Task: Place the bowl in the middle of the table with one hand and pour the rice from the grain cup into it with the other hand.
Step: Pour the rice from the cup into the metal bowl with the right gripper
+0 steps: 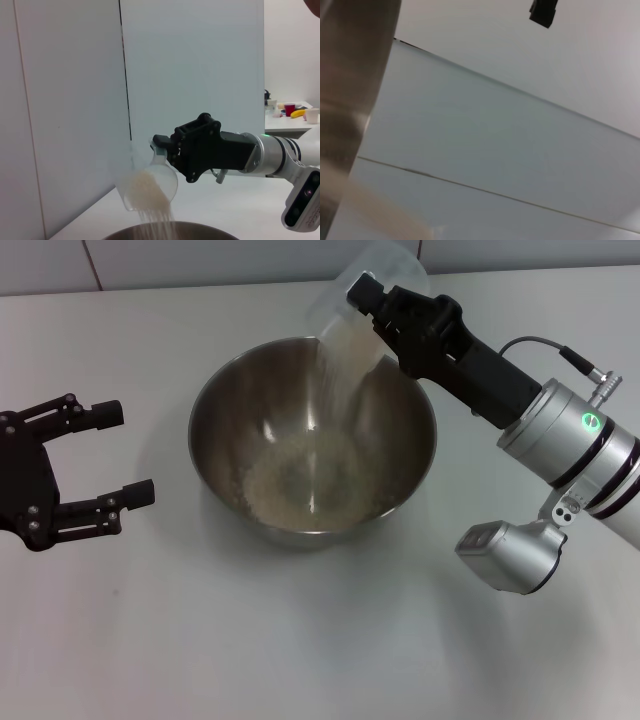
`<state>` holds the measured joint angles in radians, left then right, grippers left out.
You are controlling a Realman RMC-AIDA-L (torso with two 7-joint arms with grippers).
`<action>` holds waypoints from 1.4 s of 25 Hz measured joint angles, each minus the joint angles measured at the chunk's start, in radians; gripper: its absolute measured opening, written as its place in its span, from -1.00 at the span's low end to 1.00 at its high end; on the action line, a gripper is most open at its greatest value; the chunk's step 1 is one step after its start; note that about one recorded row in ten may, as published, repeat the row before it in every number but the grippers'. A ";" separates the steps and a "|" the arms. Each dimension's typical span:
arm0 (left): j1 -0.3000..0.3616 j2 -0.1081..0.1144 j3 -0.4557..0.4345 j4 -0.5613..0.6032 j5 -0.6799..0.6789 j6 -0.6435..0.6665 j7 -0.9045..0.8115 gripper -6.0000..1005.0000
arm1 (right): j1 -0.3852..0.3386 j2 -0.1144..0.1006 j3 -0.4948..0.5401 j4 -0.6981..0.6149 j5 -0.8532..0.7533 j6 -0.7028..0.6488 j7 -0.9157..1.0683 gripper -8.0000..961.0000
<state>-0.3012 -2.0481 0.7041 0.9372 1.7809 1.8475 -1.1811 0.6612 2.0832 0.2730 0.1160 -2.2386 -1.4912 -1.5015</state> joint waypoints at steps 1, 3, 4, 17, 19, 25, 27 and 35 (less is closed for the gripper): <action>0.000 0.000 0.000 0.000 0.000 0.000 0.000 0.65 | 0.000 0.000 0.000 0.000 -0.005 0.001 -0.011 -0.96; -0.001 0.001 0.000 0.000 0.000 0.001 0.000 0.65 | 0.000 0.000 0.000 0.000 -0.006 0.001 -0.019 -0.96; -0.004 0.003 0.000 0.000 0.000 0.001 0.000 0.65 | 0.000 0.000 0.001 0.001 -0.006 0.002 -0.033 -0.96; -0.012 0.006 0.000 0.000 0.003 0.001 0.000 0.65 | -0.004 0.000 0.005 0.005 -0.007 -0.010 -0.032 -0.96; -0.012 0.006 0.000 0.000 0.002 0.001 0.000 0.65 | -0.004 0.000 0.008 0.007 -0.007 -0.010 -0.030 -0.96; -0.013 0.006 0.000 0.000 0.002 -0.003 0.000 0.65 | -0.007 0.000 0.007 0.007 -0.007 -0.005 -0.021 -0.96; -0.013 0.006 0.000 0.000 0.002 -0.003 0.000 0.65 | -0.010 0.000 0.005 0.007 -0.007 -0.006 -0.015 -0.96; -0.016 0.005 0.000 0.000 0.001 -0.002 0.000 0.65 | -0.023 0.000 0.007 0.029 -0.008 -0.008 0.008 -0.96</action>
<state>-0.3171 -2.0429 0.7041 0.9373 1.7820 1.8456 -1.1811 0.6380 2.0830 0.2802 0.1447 -2.2470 -1.4989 -1.4931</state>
